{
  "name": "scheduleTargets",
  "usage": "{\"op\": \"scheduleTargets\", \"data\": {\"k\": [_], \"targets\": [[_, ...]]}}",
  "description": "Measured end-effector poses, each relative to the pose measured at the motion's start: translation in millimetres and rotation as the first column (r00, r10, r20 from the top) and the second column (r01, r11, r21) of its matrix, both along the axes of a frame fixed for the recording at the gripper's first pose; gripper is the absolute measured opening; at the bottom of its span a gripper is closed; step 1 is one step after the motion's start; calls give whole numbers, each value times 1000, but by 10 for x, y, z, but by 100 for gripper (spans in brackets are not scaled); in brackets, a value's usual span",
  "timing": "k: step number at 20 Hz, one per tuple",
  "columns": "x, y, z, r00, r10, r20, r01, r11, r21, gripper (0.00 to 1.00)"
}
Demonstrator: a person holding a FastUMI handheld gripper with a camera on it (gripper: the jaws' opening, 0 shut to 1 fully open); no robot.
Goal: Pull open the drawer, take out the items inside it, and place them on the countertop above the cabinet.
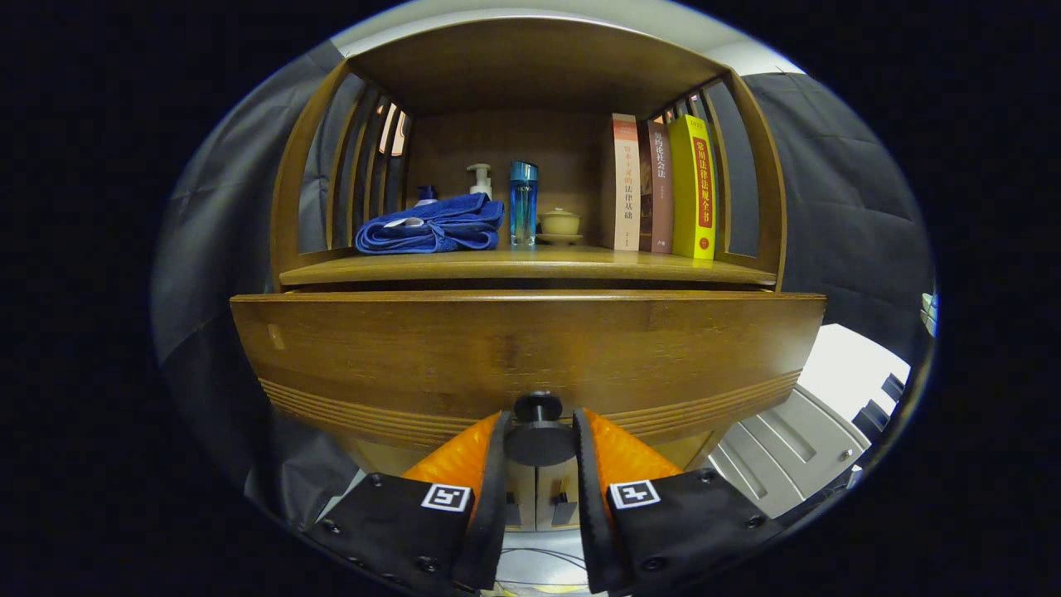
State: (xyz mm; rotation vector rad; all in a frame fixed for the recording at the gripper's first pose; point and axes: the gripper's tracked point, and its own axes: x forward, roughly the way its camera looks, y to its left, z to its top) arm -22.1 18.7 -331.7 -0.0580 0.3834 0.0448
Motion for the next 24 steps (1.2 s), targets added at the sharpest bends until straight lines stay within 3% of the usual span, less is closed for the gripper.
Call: {"op": "scheduleTargets", "data": {"k": [24], "targets": [[-721,-22,37,997,26,-76,-25,1000,9,47]]}}
